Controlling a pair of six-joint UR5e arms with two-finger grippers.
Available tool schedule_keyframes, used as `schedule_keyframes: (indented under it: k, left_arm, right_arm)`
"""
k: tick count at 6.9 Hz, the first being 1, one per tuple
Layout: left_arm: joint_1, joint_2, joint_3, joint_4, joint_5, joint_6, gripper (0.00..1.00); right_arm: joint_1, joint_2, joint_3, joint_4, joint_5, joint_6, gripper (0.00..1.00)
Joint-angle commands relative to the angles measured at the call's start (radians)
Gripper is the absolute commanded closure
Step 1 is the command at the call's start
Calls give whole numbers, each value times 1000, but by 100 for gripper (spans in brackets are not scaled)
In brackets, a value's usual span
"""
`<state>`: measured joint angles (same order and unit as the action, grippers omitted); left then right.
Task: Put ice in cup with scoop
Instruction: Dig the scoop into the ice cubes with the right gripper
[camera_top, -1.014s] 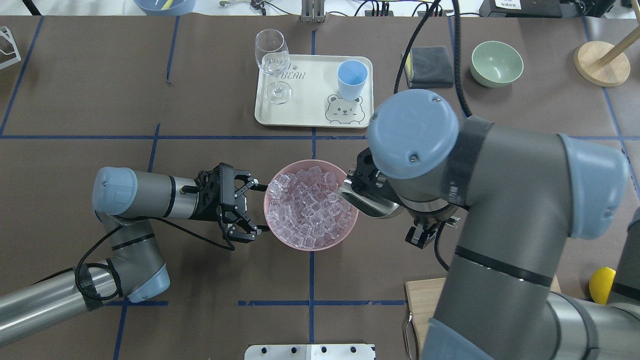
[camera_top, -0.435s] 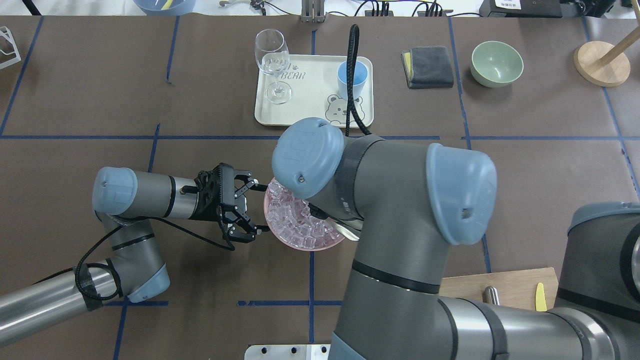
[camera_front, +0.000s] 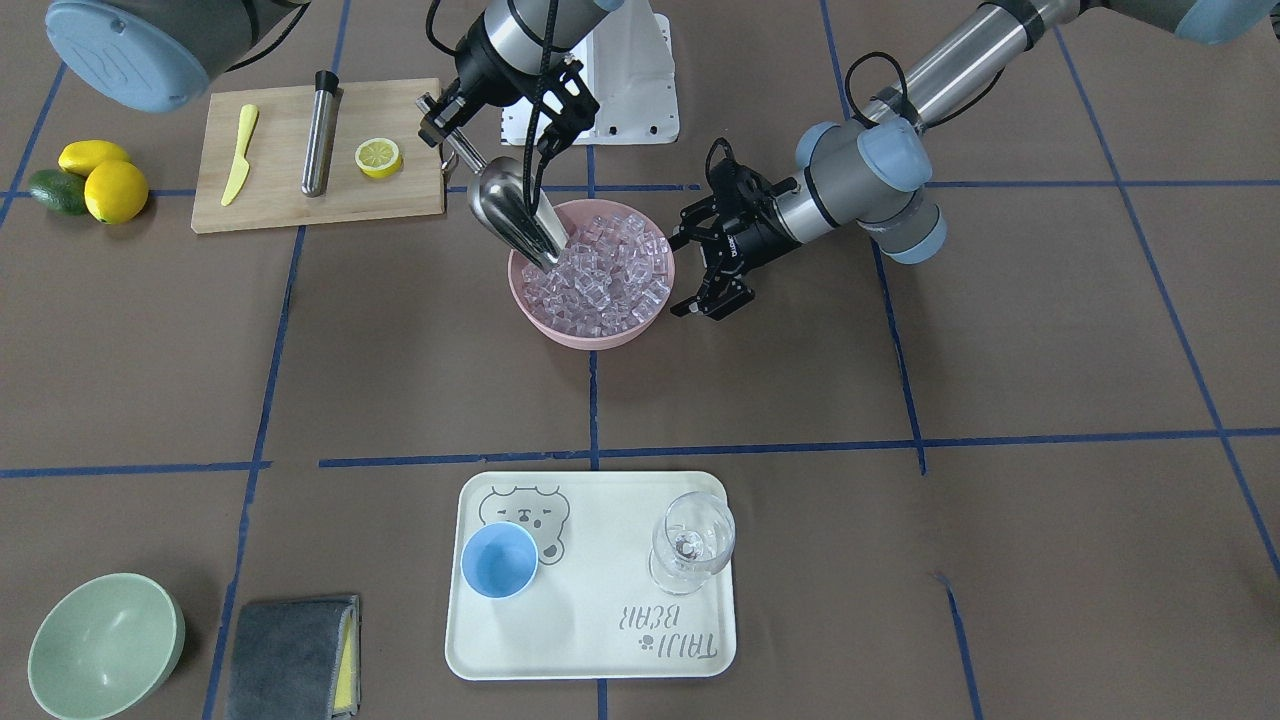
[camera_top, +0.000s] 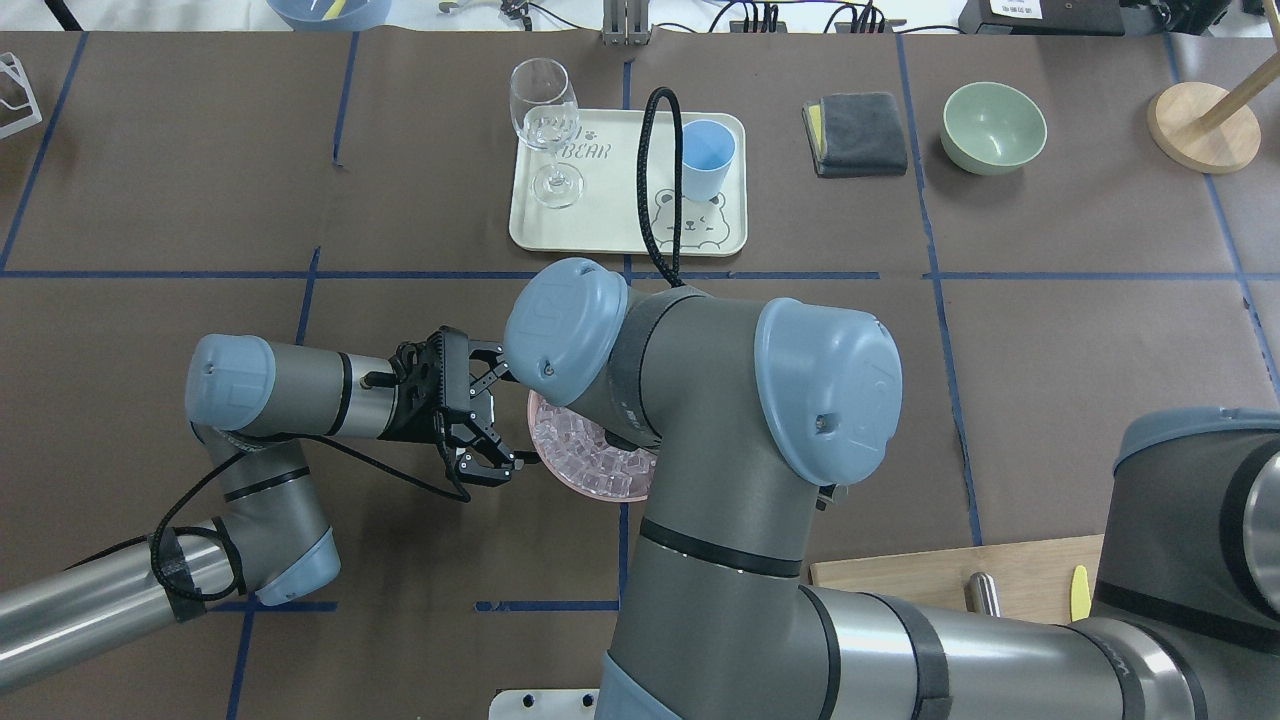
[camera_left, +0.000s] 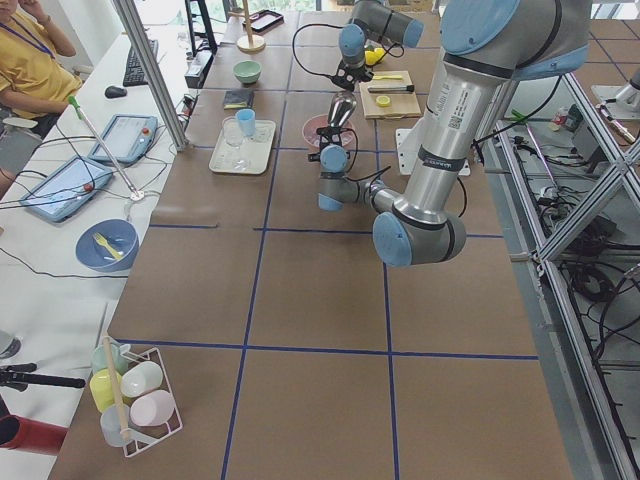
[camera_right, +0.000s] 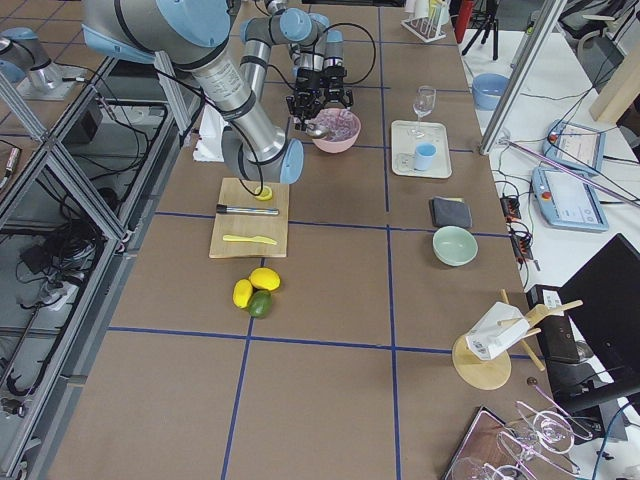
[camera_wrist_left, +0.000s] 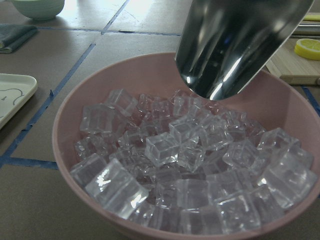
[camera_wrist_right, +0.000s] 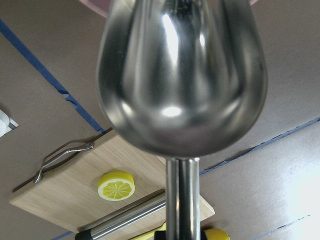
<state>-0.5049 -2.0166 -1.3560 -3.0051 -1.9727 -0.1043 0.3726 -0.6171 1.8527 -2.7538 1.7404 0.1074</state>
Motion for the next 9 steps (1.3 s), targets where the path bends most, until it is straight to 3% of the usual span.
schedule_keyframes:
  k: [1, 5, 9]
  left_arm:
    - [0, -1, 0, 0, 0, 0, 1]
    - [0, -1, 0, 0, 2, 0, 1]
    - [0, -1, 0, 0, 0, 0, 1]
  right_arm:
    - [-32, 5, -12, 0, -2, 3, 100]
    - [-34, 26, -131, 72, -16, 3, 100]
    - [-3, 30, -124, 48, -25, -2, 100]
